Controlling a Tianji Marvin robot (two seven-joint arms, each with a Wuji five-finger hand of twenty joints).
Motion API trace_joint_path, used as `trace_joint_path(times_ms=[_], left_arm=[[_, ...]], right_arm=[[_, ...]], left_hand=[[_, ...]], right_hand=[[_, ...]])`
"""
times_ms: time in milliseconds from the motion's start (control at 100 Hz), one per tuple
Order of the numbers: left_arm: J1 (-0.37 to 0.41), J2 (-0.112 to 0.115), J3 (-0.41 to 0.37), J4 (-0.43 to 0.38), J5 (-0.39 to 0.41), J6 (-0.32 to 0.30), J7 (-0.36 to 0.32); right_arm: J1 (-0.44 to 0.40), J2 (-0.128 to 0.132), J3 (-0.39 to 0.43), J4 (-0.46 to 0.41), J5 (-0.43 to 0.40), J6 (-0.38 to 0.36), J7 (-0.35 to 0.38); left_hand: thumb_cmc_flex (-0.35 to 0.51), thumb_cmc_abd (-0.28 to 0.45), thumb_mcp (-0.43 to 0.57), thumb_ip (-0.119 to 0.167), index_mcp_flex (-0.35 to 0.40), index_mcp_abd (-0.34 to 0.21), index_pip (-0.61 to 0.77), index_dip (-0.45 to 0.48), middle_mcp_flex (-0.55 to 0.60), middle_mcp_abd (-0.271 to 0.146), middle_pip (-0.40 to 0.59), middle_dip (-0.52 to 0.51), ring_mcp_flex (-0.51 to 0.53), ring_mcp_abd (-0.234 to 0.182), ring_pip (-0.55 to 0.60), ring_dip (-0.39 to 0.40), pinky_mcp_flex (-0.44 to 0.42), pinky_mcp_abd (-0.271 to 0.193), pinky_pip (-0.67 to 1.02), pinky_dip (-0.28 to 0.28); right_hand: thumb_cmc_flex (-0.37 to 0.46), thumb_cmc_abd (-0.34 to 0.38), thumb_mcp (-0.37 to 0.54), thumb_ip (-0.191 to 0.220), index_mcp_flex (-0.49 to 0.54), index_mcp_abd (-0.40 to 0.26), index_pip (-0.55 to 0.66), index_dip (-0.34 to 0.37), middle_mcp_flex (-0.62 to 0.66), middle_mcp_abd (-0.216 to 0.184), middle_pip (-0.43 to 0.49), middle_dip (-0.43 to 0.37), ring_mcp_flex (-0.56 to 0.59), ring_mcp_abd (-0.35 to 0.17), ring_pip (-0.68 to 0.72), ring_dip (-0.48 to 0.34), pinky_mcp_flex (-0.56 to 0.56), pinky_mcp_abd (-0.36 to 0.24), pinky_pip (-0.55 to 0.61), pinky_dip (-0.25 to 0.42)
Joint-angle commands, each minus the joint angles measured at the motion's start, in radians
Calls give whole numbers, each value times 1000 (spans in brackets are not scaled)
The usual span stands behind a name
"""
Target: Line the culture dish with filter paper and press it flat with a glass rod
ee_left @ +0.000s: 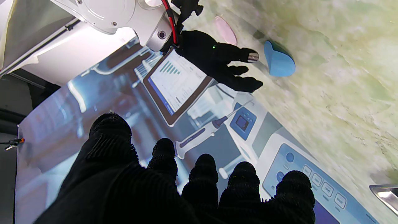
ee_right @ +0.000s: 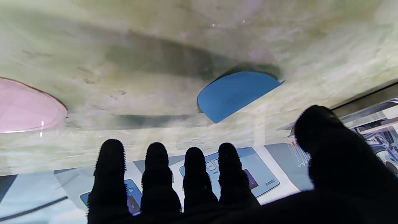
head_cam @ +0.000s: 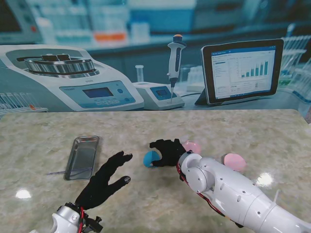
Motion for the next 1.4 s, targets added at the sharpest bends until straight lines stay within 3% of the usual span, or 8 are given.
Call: trace_joint_path(times_ms=[0, 450, 670, 900, 1390], left_arm=[[0, 3, -1, -6, 3, 7, -8], [-6, 5, -1, -1, 2, 11, -16], [-8, 5, 1, 1, 1, 12, -16], [-9, 5, 3, 2, 0, 14, -17], [-12, 6, 3, 6, 0, 15, -20]], right_arm=[[0, -10, -15, 5, -14, 12, -5], [37, -12, -91, 21, -47, 55, 9], [52, -17, -115, 40, -55, 65, 0], [53, -19, -121, 46, -64, 66, -13], [57, -19, -131, 44, -69, 66, -11]], left_hand=[[9, 26, -16, 14, -1, -36, 20, 5, -19, -4, 8, 27, -28, -30, -7, 11, -2, -29, -44, 15], [10, 26, -16, 13, 1, -34, 22, 7, -19, -5, 8, 27, -28, -30, -8, 12, -2, -28, -44, 15], [10, 26, -16, 14, 0, -34, 22, 6, -19, -5, 7, 27, -28, -30, -8, 12, -2, -29, -44, 15], [9, 26, -16, 13, 0, -35, 22, 7, -19, -6, 7, 27, -28, -31, -8, 11, -2, -29, -44, 15], [9, 26, -16, 13, -1, -36, 21, 7, -19, -5, 7, 26, -28, -30, -8, 10, -2, -29, -45, 14]], right_hand=[[-37, -48, -4, -25, -31, 38, -23, -11, -26, 31, -35, -3, -38, 25, 19, 13, -18, 2, 14, 20], [-103, -123, 90, -55, -19, 140, -102, -10, -37, 125, -128, 9, -73, 65, -25, 5, -21, 3, 3, 33], [-100, -130, 97, -62, -23, 146, -112, 0, -36, 113, -147, 3, -80, 60, -34, 1, -23, 0, -2, 35], [-97, -134, 112, -64, -26, 139, -39, 109, -35, 105, -106, 64, -74, 59, -24, 5, -16, 0, -4, 48], [-95, -137, 114, -62, -60, 113, -7, 184, -39, 92, -118, 84, -72, 68, -20, 5, -8, 10, 1, 56]])
